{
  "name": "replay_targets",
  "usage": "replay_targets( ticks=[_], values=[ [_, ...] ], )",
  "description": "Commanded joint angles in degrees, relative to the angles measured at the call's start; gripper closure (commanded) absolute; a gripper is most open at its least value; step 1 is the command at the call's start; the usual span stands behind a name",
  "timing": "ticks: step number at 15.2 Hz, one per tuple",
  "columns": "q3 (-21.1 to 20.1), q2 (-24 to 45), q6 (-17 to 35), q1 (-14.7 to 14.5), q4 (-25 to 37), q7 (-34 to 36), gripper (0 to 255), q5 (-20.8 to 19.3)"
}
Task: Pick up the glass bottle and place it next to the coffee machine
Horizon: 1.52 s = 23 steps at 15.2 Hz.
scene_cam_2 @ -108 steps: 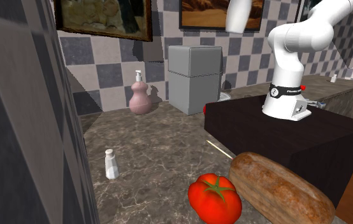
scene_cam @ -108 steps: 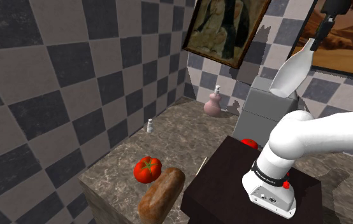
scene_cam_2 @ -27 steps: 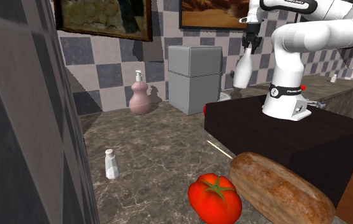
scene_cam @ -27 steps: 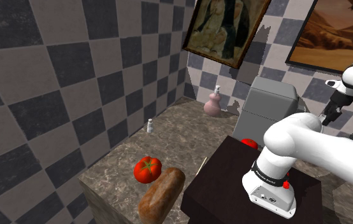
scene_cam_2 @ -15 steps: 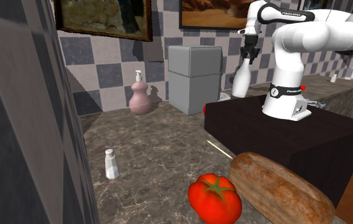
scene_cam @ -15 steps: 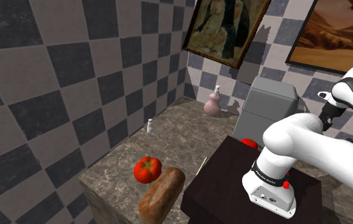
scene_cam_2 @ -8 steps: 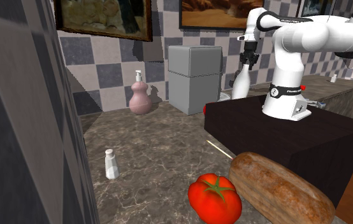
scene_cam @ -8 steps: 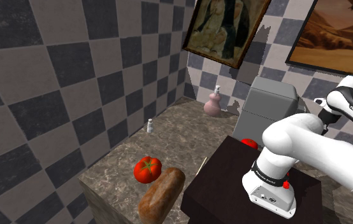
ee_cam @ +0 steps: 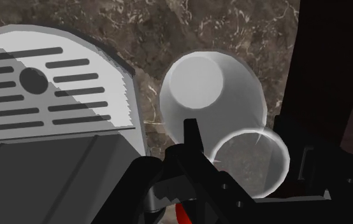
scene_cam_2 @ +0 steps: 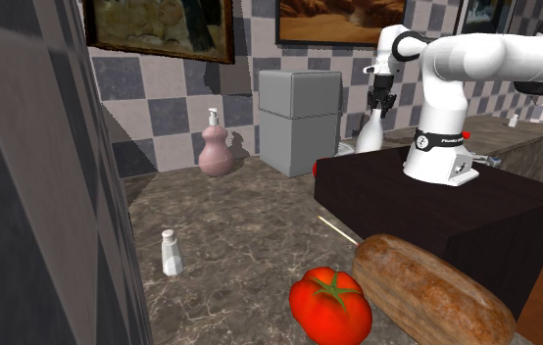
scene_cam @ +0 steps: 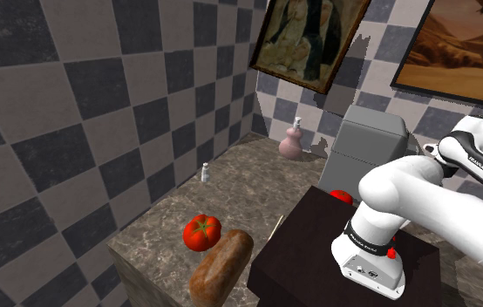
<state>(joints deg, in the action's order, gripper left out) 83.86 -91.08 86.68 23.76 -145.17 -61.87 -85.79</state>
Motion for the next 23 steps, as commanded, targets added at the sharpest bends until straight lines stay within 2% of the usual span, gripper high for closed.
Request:
replay_targets(
  ticks=[1, 3, 11, 12, 17, 21, 23],
  values=[
    [1.6, -0.2, 0.8, 0.3, -0.3, 0.0, 255, -1.5],
    [3.4, -0.5, 1.6, 0.4, -0.5, 0.0, 255, -3.0],
    [3.4, -0.5, 1.6, 0.4, -0.5, 0.0, 255, -3.0],
    [3.4, -0.5, 1.6, 0.4, -0.5, 0.0, 0, -3.0],
    [3.4, -0.5, 1.6, 0.4, -0.5, 0.0, 0, -3.0],
    [-4.2, 0.6, -2.0, -0.3, 0.5, 0.1, 0, 3.8],
    [-4.2, 0.6, -2.0, -0.3, 0.5, 0.0, 0, 3.8]
  ],
)
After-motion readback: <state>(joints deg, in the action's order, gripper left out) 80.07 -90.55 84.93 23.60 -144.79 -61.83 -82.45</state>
